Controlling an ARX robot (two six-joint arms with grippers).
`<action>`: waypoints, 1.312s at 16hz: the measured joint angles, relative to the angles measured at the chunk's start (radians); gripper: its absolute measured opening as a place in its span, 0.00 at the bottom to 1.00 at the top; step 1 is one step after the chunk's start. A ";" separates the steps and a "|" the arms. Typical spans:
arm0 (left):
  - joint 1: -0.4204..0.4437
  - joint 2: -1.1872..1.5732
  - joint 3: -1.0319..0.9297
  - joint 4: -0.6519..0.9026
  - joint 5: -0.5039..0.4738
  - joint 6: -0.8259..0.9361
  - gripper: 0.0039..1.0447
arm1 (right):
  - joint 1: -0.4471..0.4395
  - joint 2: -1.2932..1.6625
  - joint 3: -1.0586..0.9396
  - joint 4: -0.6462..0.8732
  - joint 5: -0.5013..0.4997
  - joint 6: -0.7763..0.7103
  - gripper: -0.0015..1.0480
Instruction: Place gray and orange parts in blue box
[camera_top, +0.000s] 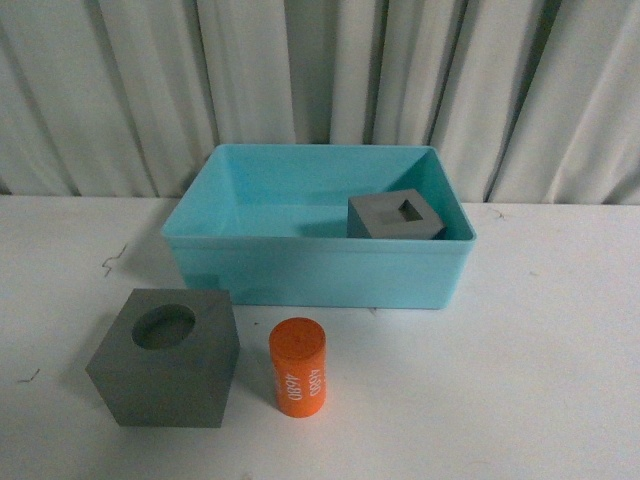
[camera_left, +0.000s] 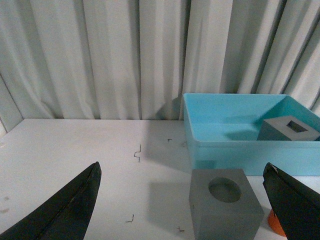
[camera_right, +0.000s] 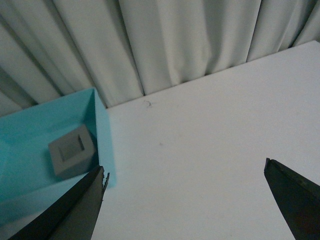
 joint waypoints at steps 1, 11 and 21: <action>0.000 0.000 0.000 0.000 0.001 0.000 0.94 | -0.017 0.000 -0.047 0.197 -0.049 -0.020 0.89; 0.000 0.000 0.000 0.000 0.000 0.000 0.94 | -0.110 -0.206 -0.455 0.644 -0.264 -0.278 0.21; 0.000 0.000 0.000 0.000 0.000 0.000 0.94 | -0.156 -0.500 -0.653 0.544 -0.290 -0.293 0.02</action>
